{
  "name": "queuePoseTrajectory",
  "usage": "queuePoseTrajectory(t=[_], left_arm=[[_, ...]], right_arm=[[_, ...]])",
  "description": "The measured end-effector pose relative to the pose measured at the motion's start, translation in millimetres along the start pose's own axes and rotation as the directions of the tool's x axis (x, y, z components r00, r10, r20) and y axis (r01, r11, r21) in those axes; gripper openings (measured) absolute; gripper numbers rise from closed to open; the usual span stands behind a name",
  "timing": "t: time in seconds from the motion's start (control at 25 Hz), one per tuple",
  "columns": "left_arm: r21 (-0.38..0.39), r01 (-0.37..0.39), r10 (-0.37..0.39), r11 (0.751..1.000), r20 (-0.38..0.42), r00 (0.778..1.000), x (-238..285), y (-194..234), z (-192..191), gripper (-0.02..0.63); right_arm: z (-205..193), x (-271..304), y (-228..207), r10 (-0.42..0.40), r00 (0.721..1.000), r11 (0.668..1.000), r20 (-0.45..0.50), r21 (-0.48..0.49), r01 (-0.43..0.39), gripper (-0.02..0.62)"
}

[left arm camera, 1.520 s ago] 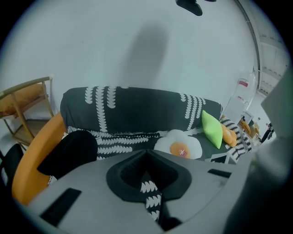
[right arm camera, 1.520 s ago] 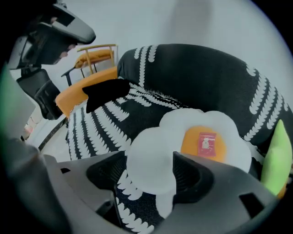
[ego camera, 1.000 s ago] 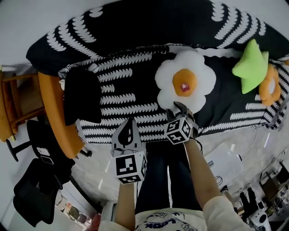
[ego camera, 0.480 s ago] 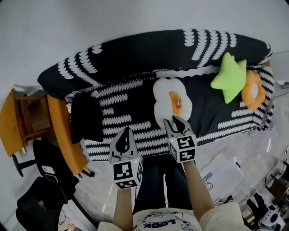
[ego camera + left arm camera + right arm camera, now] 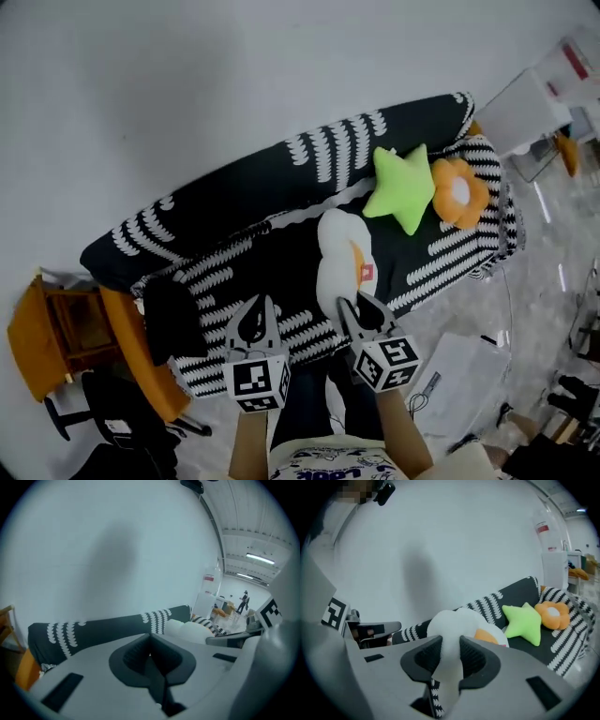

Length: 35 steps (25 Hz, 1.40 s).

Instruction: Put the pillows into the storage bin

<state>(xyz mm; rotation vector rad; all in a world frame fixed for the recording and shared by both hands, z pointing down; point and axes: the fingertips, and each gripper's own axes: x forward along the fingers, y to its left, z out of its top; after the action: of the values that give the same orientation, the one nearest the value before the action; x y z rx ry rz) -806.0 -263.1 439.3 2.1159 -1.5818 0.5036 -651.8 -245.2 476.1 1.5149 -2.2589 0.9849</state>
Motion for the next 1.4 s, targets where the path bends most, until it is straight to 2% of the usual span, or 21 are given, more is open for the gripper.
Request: queuePoseTrajectory(t=[0.16, 0.32, 0.52, 0.64, 0.8, 1.0, 1.24, 1.4], left_arm=[[0.049, 0.097, -0.098, 0.994, 0.032, 0.995, 5, -65, 29, 0.014], [0.135, 0.204, -0.212, 0.97, 0.047, 0.976, 4, -150, 48, 0.014], [0.202, 0.328, -0.342, 0.923, 0.04, 0.939, -9, -273, 47, 0.014], [0.247, 0.401, -0.421, 0.882, 0.032, 0.906, -20, -351, 42, 0.014], [0.303, 0.503, -0.533, 0.809, 0.018, 0.846, -37, -457, 30, 0.014], [0.353, 0.612, -0.644, 0.708, -0.032, 0.764, -58, -571, 10, 0.014], [0.413, 0.725, -0.755, 0.551, -0.124, 0.644, -78, -685, -9, 0.014], [0.437, 0.778, -0.8, 0.451, -0.187, 0.569, -88, -748, -25, 0.014]], right_arm=[[30, -65, -40, -0.097, 0.991, 0.995, 0.098, 0.045, 0.092, 0.118], [44, -141, -96, -0.216, 0.959, 0.973, 0.183, 0.123, 0.196, 0.118], [40, -246, -175, -0.36, 0.898, 0.924, 0.253, 0.229, 0.306, 0.118], [29, -313, -220, -0.446, 0.849, 0.884, 0.283, 0.285, 0.37, 0.118], [3, -404, -278, -0.563, 0.77, 0.815, 0.302, 0.359, 0.455, 0.118], [-33, -504, -336, -0.69, 0.661, 0.706, 0.294, 0.471, 0.528, 0.118], [-72, -598, -386, -0.82, 0.512, 0.549, 0.256, 0.602, 0.579, 0.118], [-103, -648, -412, -0.883, 0.42, 0.439, 0.209, 0.682, 0.585, 0.118]])
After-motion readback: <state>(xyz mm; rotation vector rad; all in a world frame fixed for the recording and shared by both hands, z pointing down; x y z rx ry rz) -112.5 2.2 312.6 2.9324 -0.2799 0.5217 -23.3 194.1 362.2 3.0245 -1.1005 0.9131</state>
